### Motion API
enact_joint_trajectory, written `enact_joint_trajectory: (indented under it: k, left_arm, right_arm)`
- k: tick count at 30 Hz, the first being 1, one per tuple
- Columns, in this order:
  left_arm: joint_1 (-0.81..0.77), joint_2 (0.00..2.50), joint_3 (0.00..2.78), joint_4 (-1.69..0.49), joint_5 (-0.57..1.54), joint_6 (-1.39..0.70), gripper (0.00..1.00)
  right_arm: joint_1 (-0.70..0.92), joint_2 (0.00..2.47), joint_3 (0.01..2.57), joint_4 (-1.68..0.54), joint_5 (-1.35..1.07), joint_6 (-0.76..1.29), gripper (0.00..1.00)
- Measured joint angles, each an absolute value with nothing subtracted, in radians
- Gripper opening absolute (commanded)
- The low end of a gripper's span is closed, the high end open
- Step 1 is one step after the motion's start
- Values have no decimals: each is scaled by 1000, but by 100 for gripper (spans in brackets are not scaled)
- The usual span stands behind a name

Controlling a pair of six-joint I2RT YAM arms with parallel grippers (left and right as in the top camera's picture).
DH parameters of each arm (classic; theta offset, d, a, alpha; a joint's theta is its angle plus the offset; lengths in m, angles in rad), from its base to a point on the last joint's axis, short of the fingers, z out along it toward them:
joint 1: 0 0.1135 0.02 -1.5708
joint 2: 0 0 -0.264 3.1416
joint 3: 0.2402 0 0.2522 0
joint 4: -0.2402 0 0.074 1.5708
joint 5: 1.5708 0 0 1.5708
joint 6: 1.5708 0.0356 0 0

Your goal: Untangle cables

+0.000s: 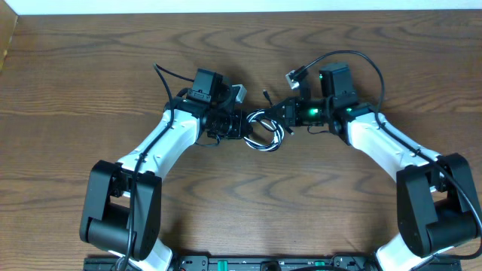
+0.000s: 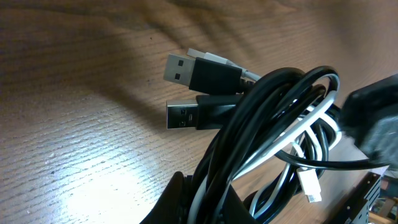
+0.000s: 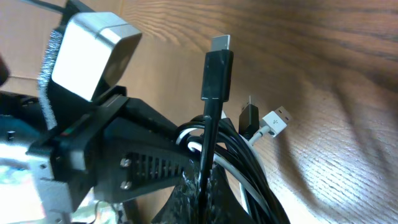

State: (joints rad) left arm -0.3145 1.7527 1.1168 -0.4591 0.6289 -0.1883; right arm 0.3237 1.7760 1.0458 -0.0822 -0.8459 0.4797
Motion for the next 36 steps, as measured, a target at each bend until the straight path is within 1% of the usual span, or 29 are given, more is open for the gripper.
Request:
enact_joint_trajectory:
  k: [7,15,21,26,28,29,30,31,32,33,34,36]
  left_arm:
    - [-315,1753,1117,-460,629,-199,7]
    - [-315,1752,1117,-460,621,-206,7]
    - [-315,1753,1117,-460,619,-207,7]
    - [-318,1753,1117,-460,619,-206,8]
    - [-320,1753,1117,-460,619,-207,8]
    - [-320,1753,1117,-460,619,-207,7]
    - [-321,1753,1117,-459,621,-210,9]
    - [-323,1753,1117,-459,623,-210,13]
    - [-324,1753,1117,-459,623,-210,16]
    - [-325,1753,1117,-459,623,-210,22]
    - [-325,1752,1117,-459,626,-215,24]
    - [-326,1753,1117,-458,627,-215,32]
  right_arm:
    - [331,1776,1046,-70,-780,478,1]
    - [331,1776,1046,-60,-818,478,1]
    - [332,1776,1046,94,-884,481,1]
    - [332,1776,1046,109,-891,482,1]
    - [332,1776,1046,109,-867,482,22]
    - [332,1776,1046,109,-850,480,46]
    - [332,1776,1046,107,-815,491,58]
    - [332,1776,1046,107,-800,489,62]
    - [332,1776,1046,107,-784,486,63]
    - [332,1776,1046,96,-764,485,64]
    - [332,1776,1046,96,-763,484,64]
    - [332,1776,1046,65,-743,478,68]
